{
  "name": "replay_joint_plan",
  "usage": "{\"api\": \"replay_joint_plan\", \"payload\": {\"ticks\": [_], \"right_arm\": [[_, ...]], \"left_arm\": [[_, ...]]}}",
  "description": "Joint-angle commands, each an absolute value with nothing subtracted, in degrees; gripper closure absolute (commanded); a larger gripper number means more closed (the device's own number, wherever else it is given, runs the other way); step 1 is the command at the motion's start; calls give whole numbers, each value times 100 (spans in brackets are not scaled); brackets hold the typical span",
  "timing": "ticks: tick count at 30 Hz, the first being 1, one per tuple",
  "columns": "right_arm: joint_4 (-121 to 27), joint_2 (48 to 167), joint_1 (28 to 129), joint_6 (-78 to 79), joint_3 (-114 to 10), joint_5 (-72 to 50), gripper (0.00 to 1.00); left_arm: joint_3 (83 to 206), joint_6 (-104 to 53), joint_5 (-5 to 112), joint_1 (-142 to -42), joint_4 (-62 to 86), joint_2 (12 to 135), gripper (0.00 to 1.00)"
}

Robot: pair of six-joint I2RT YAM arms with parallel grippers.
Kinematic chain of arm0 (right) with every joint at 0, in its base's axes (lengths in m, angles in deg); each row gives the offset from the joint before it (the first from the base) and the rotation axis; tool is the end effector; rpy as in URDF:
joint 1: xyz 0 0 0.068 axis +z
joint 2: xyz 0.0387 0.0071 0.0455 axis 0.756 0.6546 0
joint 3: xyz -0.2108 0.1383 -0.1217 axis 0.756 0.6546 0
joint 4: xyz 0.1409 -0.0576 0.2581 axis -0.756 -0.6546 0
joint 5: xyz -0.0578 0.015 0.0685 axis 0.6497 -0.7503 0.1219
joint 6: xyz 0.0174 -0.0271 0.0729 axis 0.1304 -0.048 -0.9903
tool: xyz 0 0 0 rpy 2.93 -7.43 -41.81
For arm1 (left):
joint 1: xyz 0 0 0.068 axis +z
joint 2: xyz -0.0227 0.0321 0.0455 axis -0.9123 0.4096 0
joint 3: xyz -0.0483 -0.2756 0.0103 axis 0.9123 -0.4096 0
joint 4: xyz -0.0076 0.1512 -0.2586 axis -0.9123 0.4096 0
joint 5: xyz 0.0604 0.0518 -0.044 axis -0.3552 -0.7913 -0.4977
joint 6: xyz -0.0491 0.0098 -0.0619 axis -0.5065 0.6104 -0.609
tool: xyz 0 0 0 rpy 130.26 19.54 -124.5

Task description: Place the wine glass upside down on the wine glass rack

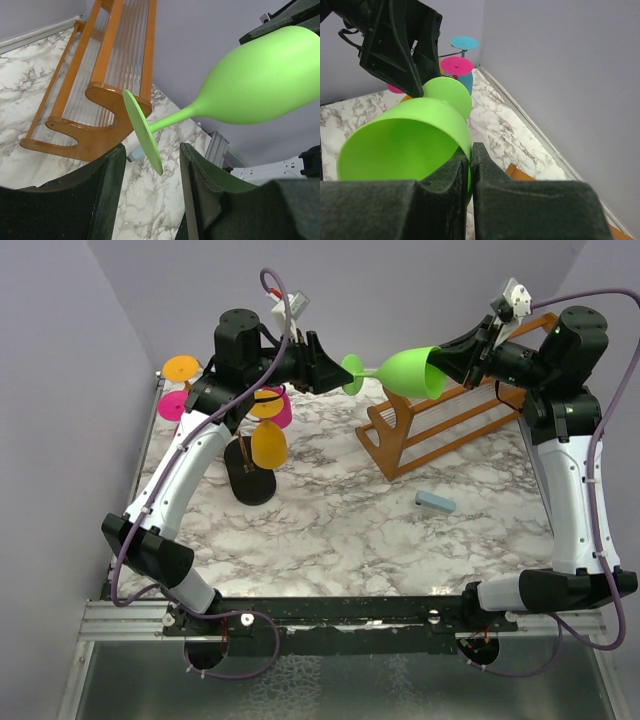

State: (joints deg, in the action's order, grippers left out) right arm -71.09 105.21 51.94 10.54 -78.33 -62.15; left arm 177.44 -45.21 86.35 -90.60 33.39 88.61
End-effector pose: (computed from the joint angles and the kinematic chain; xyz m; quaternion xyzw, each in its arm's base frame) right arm 0.3107 0.0738 0.5464 -0.3742 0.6036 0.3449 0.6137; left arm 0.3537 -0.2128 0.5041 0.1974 0.7014 -0.5254 0.4393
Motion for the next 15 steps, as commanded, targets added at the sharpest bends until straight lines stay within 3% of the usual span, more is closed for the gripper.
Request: {"api": "replay_joint_plan", "payload": {"ticks": [1, 5, 15], "right_arm": [[-7150, 10549, 5295, 1110, -7927, -5911, 99], [-7185, 10539, 5340, 1175, -7911, -5866, 99], [-7251, 10479, 5368, 1342, -7733, -5957, 99]], "left_arm": [[17650, -4643, 8791, -9135, 3091, 8938, 51], [17653, -4657, 8769, -9140, 3072, 8958, 56], [17681, -4596, 8720, -9140, 3125, 8986, 84]]}}
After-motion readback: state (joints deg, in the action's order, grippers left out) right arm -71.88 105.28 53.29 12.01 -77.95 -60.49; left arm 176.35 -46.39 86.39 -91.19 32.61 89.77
